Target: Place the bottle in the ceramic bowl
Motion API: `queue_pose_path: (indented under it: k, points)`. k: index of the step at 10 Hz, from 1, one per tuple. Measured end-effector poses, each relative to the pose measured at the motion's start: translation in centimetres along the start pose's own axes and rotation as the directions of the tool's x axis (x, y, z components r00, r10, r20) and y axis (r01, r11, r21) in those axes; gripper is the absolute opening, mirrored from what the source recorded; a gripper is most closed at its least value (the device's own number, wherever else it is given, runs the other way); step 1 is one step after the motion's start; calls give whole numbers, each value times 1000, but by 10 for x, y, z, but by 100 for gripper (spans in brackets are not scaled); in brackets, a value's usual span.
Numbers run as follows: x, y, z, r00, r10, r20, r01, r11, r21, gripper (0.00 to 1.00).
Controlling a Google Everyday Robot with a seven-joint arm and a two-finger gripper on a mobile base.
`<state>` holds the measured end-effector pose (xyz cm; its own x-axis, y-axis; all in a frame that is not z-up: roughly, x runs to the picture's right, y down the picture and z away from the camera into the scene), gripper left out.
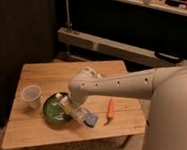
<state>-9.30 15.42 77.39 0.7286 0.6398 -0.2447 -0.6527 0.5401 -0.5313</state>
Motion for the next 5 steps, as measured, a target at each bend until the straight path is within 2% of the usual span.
queue_pose_path:
  k: [3,5]
  points:
    - [-8,9,6,1000,-12,-19,12,1000,-22,33]
    - [-18,12,4,1000,-5,0,5,999,-38,53]
